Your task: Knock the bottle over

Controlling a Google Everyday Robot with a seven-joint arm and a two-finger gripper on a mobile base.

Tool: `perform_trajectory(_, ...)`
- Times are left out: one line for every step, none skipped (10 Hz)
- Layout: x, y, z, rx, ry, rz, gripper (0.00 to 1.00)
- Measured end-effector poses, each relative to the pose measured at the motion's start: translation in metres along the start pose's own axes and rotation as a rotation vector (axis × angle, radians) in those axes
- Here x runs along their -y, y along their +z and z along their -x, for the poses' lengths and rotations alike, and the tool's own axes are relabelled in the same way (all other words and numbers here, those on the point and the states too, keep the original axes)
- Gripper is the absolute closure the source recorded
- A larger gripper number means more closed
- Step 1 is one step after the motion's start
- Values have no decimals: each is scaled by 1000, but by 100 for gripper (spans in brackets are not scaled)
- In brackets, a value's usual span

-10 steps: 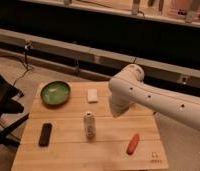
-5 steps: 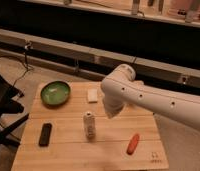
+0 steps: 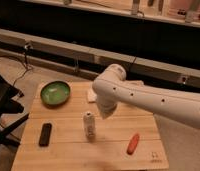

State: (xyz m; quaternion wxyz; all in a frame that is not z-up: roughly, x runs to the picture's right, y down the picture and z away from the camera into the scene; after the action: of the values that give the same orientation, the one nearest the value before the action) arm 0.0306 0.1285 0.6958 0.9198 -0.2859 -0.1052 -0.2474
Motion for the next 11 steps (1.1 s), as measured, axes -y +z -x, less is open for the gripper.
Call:
perform_trajectory(-1,1,2,0,-5,7,81)
perform_trajectory(1,2,6,3,-14,8,81)
perform_trajectory(2,3,9,6,-21,12,81)
perform_trajectory(1,4,10,7,-28,17,81)
perform_trajectory(3,6,15,10,-41,24,81)
perform_trajectory(7,7,24,13,-55,25,81)
perform_trajectory(9,8,27,16,-60,29,81)
perform_trajectory(8,9,26,16,-60,32,81)
perform_trajectory(8,9,28,19,-68,38,81)
perform_trajectory(10,11,34,25,-82,42,81)
perform_trajectory(10,12,38,31,-91,45,81)
